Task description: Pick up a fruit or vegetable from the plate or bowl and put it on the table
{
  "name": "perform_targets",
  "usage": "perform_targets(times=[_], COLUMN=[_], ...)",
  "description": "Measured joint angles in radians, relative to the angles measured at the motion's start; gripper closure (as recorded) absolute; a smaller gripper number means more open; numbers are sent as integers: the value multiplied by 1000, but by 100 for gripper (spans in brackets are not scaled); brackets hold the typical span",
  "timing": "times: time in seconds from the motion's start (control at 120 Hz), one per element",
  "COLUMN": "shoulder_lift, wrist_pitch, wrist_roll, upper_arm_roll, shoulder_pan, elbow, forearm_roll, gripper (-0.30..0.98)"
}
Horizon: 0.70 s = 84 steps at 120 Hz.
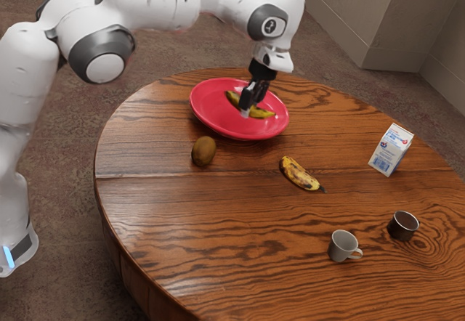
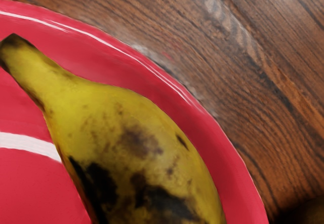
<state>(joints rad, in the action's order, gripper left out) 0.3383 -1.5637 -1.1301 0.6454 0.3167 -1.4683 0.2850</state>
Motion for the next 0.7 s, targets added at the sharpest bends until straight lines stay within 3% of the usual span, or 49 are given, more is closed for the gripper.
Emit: perform_targets(times=[0.233,0.367,0.7], shoulder_lift=[-113,-126,-125], wrist_pitch=[50,36,5], wrist_roll=[39,65,135], upper_arm_roll=[3,3,-2], shoulder_pan=[279,332,470], elbow=[-78,-172,-179], forearm_roll=[-75,-88,-107], gripper=[53,54,53])
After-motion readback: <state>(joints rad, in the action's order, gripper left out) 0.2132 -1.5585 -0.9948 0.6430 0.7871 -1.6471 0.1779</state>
